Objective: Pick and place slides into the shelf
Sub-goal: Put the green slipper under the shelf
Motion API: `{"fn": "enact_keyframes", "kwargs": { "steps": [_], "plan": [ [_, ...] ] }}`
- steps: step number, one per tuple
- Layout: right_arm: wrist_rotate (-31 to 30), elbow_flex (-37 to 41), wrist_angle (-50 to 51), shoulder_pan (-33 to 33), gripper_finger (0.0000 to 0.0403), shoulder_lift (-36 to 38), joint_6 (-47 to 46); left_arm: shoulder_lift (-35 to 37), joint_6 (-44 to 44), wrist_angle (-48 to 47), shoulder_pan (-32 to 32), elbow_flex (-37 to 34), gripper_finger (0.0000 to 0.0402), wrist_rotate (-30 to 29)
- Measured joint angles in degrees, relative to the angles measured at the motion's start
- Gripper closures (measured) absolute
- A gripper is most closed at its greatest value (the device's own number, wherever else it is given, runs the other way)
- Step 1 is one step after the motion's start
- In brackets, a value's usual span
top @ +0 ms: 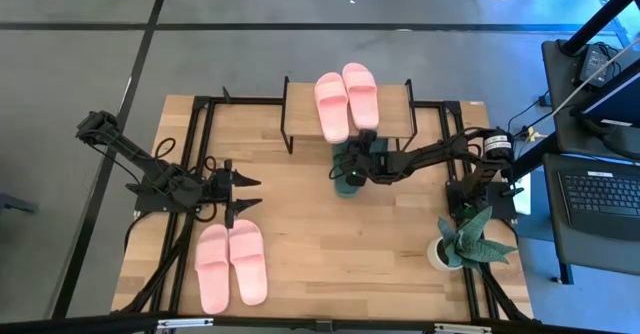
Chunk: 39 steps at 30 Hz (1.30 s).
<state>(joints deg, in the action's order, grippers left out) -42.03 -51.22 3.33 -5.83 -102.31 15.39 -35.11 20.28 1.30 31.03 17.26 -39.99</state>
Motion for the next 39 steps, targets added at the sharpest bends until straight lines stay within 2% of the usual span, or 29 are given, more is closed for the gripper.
{"fn": "enact_keyframes", "kwargs": {
  "steps": [6, 11, 20, 24, 29, 31, 33, 37, 39],
  "plan": [
    [1.0, -1.5, 1.8, 1.2, 0.0143, 0.0, -2.6, 0.0, 0.1, 0.0, 0.0, 0.0, 0.0166, 0.0],
    [0.7, -4.2, 5.8, 3.1, 0.0134, 0.0, -5.9, 0.0, 0.1, -0.4, 0.0, 0.0, 0.0166, 0.1],
    [0.3, -12.8, 27.4, 9.0, 0.0135, 0.1, -22.7, 0.0, 0.2, -0.9, 0.0, 0.0, 0.0166, 0.2],
    [6.0, -17.4, 34.9, 12.3, 0.0135, 0.1, -27.0, 0.0, 0.2, -0.9, 0.0, 0.0, 0.0166, 0.2],
    [7.4, -21.6, 38.5, 15.9, 0.0135, 0.1, -19.6, 0.0, 0.6, -0.9, 0.0, 0.0, 0.0166, 0.2],
    [8.7, -22.0, 38.5, 17.2, 0.0135, 0.1, -21.0, 0.0, 0.6, -0.9, 0.0, 0.0, 0.0166, 0.2],
    [16.7, -22.2, 38.1, 17.5, 0.0135, 0.1, -19.7, 0.0, 0.6, -0.9, 0.0, 0.0, 0.0166, 0.2],
    [42.0, -21.5, 33.8, 15.4, 0.0135, 0.1, -19.4, 0.0, 0.7, -0.9, 0.0, 0.0, 0.0166, 0.2],
    [47.0, -20.7, 32.6, 13.9, 0.0135, 0.1, -19.3, 0.0, 0.6, -0.9, 0.0, 0.0, 0.0166, 0.6]
  ]
}}
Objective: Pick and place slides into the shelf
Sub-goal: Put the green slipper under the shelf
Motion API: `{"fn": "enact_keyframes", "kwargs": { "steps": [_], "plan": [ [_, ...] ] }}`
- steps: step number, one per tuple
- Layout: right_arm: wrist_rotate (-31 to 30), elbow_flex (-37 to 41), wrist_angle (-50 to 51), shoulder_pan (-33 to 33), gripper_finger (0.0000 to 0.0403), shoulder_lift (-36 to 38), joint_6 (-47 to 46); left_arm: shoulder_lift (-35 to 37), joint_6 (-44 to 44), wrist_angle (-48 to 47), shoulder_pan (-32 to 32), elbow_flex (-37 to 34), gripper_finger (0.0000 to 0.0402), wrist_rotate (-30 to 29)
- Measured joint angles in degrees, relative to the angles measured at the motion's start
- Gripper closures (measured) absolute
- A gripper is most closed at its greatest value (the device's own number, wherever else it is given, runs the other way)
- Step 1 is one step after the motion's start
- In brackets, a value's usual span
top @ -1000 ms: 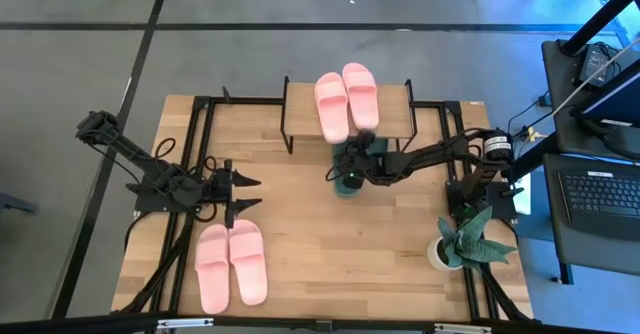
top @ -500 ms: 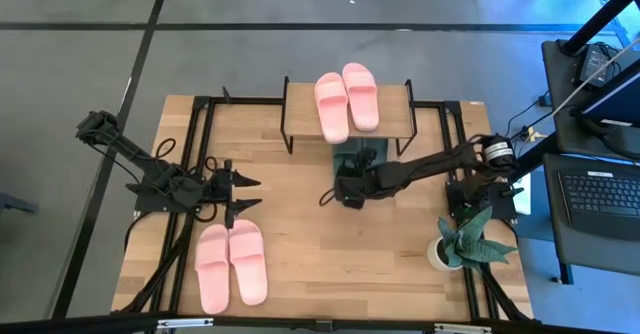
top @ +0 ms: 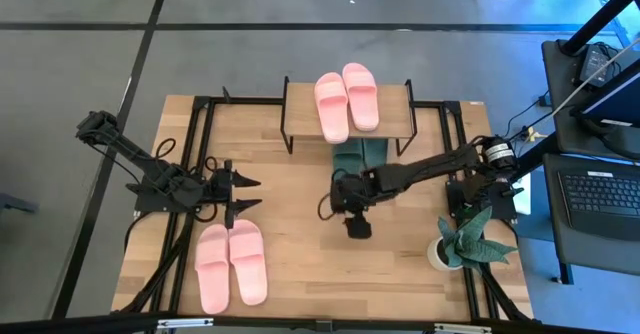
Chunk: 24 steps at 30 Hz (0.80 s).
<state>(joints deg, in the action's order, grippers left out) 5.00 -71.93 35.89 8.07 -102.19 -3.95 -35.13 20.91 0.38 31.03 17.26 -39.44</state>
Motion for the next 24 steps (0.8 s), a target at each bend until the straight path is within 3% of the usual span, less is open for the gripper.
{"fn": "enact_keyframes", "kwargs": {
  "steps": [24],
  "plan": [
    [1.3, 11.1, -11.8, -8.8, 0.0135, -0.3, 2.3, 0.0, 1.2, -0.8, 0.0, 0.0, 0.0166, 2.2]
  ]
}}
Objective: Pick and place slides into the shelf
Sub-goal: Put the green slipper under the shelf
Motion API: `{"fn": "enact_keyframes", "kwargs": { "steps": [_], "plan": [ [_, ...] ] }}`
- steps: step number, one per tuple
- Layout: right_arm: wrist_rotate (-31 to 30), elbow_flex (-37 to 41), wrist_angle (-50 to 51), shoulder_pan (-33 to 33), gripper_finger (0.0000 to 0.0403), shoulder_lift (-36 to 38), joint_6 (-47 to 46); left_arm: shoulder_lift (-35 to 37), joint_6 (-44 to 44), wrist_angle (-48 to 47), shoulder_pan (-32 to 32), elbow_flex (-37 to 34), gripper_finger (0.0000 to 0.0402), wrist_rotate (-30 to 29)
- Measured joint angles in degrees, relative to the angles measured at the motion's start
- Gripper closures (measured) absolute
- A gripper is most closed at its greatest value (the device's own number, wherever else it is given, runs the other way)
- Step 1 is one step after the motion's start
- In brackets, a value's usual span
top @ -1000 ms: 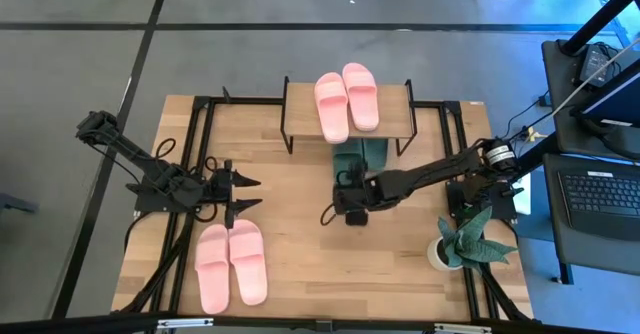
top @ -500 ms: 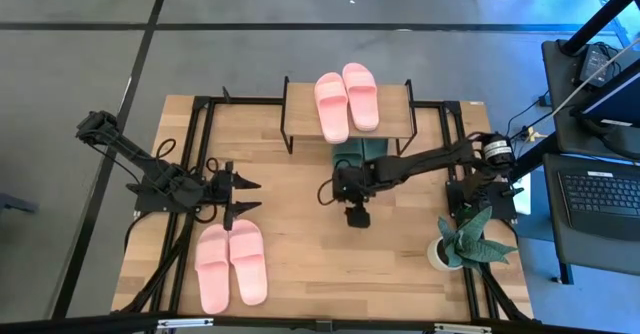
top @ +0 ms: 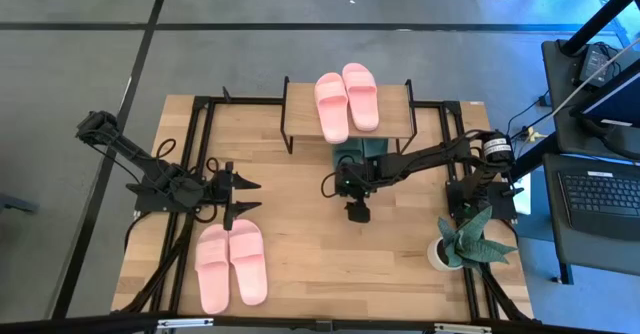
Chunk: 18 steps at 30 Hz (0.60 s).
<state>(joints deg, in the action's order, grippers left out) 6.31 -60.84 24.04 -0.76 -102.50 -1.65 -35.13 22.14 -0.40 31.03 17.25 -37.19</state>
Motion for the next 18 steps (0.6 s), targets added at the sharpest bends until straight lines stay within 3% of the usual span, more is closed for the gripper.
{"fn": "enact_keyframes", "kwargs": {
  "steps": [18],
  "plan": [
    [-0.4, -0.1, -1.4, -0.5, 0.0135, 0.0, 2.0, 0.0, 0.3, 0.0, 0.0, 0.0, 0.0166, 0.0]
  ]
}}
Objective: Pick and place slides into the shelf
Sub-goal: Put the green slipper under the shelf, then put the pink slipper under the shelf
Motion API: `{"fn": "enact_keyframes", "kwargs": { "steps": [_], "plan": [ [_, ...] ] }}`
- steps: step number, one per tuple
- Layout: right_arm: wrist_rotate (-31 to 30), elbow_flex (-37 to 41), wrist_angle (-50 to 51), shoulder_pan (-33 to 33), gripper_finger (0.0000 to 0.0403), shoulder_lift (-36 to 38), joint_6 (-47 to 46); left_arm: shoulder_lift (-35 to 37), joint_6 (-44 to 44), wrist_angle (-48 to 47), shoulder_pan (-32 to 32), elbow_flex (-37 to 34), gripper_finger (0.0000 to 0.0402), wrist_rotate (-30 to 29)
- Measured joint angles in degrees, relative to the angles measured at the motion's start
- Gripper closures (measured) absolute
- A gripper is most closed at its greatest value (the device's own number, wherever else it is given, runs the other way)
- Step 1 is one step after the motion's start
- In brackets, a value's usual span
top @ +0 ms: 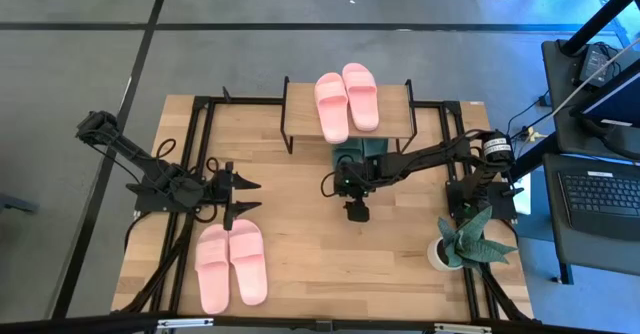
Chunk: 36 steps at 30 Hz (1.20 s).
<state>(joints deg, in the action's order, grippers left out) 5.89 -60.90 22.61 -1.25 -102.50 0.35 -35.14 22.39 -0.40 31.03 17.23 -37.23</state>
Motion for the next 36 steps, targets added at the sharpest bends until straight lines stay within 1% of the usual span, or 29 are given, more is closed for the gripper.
{"fn": "enact_keyframes", "kwargs": {
  "steps": [3, 8, 18, 23, 28, 32, 36],
  "plan": [
    [-1.0, 0.0, -1.3, -1.0, 0.0135, 0.0, 0.1, 0.0, 0.0, 0.0, 0.0, 0.0, 0.0166, 0.0],
    [-5.6, 0.0, -1.4, -3.1, 0.0135, 0.0, 0.2, 0.0, 0.0, 0.0, 0.0, 0.0, 0.0166, 0.0],
    [-5.6, 0.0, -1.8, -8.2, 0.0135, 0.0, 1.9, 0.0, 0.0, 0.0, 0.0, 0.0, 0.0166, 0.0],
    [-5.4, 0.0, -1.7, -8.3, 0.0135, 0.0, 3.1, 0.0, 0.0, 0.0, 0.0, 0.0, 0.0166, 0.0],
    [-0.7, 0.0, -2.1, -6.9, 0.0135, 0.5, 2.3, 0.0, 0.0, 0.0, 0.0, 0.0, 0.0166, 0.0],
    [-0.3, 0.0, -2.0, -5.2, 0.0135, 2.3, 1.4, 0.0, 0.0, 0.0, 0.0, 0.0, 0.0166, 0.0],
    [-0.4, 0.0, -6.3, -2.7, 0.0135, 4.9, 1.9, 0.0, 0.0, -0.2, 0.0, 0.0, 0.0166, 0.1]
  ]
}}
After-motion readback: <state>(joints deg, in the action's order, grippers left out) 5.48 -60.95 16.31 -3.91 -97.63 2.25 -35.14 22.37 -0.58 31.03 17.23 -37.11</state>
